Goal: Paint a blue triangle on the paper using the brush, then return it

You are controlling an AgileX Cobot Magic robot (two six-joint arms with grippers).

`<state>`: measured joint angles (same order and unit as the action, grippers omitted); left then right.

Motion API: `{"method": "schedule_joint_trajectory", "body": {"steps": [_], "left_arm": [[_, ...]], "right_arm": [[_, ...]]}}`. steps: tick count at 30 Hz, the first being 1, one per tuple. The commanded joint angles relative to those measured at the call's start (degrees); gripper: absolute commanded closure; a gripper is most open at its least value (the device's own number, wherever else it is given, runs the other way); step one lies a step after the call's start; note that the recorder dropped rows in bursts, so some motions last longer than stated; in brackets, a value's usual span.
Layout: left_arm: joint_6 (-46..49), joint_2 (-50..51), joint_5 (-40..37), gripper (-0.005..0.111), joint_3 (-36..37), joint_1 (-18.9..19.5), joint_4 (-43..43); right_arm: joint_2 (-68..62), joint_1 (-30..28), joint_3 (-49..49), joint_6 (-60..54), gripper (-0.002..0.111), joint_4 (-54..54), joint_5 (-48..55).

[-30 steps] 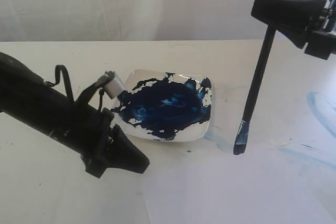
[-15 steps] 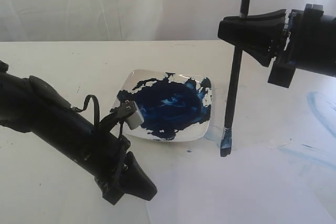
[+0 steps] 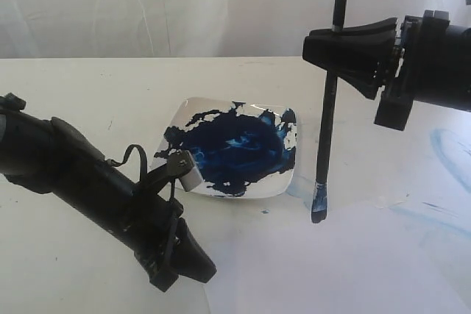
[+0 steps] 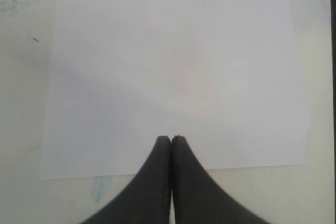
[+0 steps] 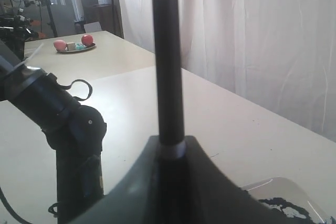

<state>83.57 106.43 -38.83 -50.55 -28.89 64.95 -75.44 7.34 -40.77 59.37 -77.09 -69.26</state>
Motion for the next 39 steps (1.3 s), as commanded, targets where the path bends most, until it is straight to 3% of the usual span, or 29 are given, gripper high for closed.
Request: {"method": "schedule_joint_trajectory", "body": {"steps": [1, 24, 30, 39], "left_arm": [[0.42, 1.7, -0.2, 0.107, -0.25, -0.35, 2.15], [0.42, 2.28, 1.77, 0.107, -0.25, -0.35, 2.98], [6.48, 2.28, -1.83, 0.107, -0.25, -0.35, 12.24], [7.2, 2.28, 1.18, 0.107, -0.25, -0.35, 12.27]], "right_arm": [[-0.08, 0.08, 0.21, -0.51, 0.108, 0.21, -0.71], [-0.08, 0.08, 0.21, -0.51, 0.108, 0.21, -0.71], [-0.08, 0.08, 0.21, -0.51, 0.108, 0.21, -0.71], [-0.08, 0.08, 0.21, -0.51, 0.108, 0.21, -0.71]]}}
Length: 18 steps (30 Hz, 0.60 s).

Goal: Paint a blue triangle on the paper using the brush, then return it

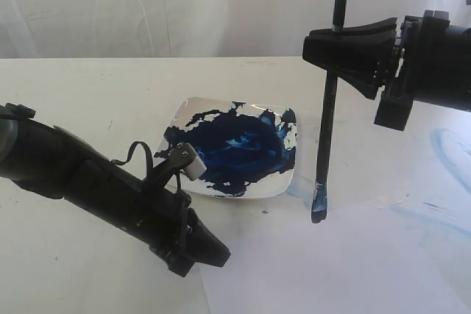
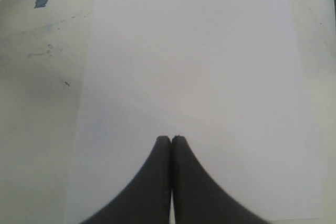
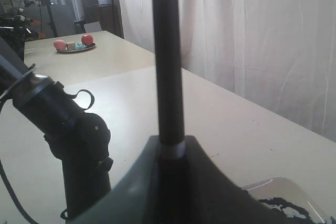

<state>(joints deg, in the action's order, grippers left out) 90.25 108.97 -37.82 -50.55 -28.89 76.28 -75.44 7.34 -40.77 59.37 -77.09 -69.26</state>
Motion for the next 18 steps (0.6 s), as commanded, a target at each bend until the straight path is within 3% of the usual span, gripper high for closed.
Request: {"method": "schedule_joint_trajectory", "body": {"steps": [1, 18], "left_arm": [[0.52, -0.26, 0.31, 0.107, -0.25, -0.35, 0.94], [1.23, 2.59, -0.13, 0.107, -0.25, -0.35, 0.42]], "right_arm": [[-0.08, 0.08, 0.21, -0.51, 0.108, 0.21, -0.71], [-0.08, 0.08, 0.21, -0.51, 0.108, 0.21, -0.71]]}}
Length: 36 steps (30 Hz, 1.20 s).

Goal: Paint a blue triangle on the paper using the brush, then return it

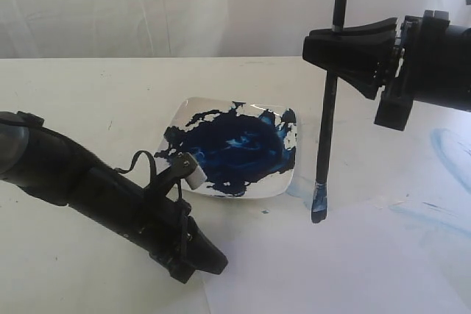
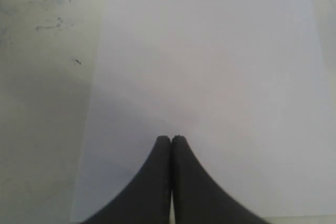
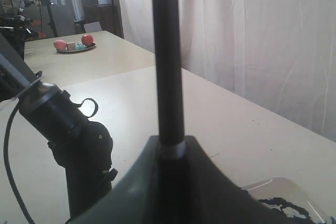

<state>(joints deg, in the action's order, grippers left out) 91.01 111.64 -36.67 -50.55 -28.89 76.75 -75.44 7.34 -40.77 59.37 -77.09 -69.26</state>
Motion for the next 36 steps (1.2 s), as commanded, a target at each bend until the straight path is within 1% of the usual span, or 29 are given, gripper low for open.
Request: {"method": "schedule_joint_trajectory", "body": {"steps": [1, 16, 36], "left_arm": [[0.47, -0.08, -1.16, 0.107, -0.25, -0.35, -0.32], [-1.1, -0.08, 1.0, 0.107, -0.25, -0.35, -0.98], [-1.1, -0.08, 1.24, 0.107, -0.25, -0.35, -2.68]], "right_arm": [[-0.08, 0.08, 0.21, -0.51, 0.108, 0.21, -0.71], [-0.08, 0.08, 0.21, -0.51, 0.108, 0.21, -0.71], [-0.08, 0.08, 0.21, -0.11, 0.108, -1.53, -0.71]]}}
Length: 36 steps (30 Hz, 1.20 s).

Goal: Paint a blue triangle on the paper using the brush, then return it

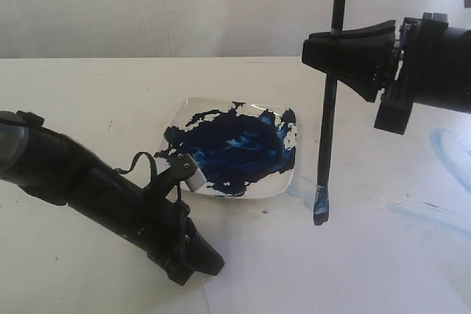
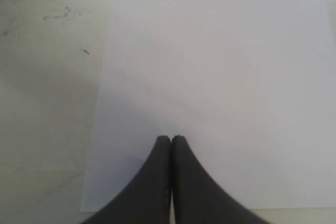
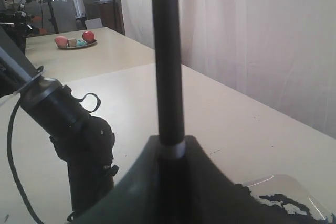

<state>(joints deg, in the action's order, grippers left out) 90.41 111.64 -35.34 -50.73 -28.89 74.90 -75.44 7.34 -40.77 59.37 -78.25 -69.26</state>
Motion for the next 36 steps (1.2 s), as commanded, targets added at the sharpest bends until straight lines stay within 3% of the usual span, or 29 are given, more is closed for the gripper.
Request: {"method": "schedule_joint_trajectory", "body": {"steps": [1, 12, 17, 29, 36], "left_arm": [[-0.5, -0.08, -0.09, 0.107, -0.06, -0.35, -0.83], [-0.5, -0.08, -0.2, 0.107, -0.06, -0.35, -0.83], [-0.5, -0.08, -0.2, 0.107, -0.06, -0.35, -0.83], [-0.5, -0.08, -0.2, 0.107, -0.06, -0.35, -0.83], [-0.5, -0.08, -0.2, 0.107, -0.06, -0.35, -0.83]], "right_arm": [[-0.08, 0.08, 0.21, 1.04, 0.108, -0.37, -0.71], [4.26, 0.2, 0.78, 0.65, 0.108, -2.74, -0.71], [7.98, 0.57, 9.42, -3.81, 0.108, 5.5, -0.71], [7.75, 7.3, 12.86, -13.1, 0.108, 12.64, -0.71], [1.09, 10.24, 12.86, -17.04, 0.108, 13.55, -0.71]]}}
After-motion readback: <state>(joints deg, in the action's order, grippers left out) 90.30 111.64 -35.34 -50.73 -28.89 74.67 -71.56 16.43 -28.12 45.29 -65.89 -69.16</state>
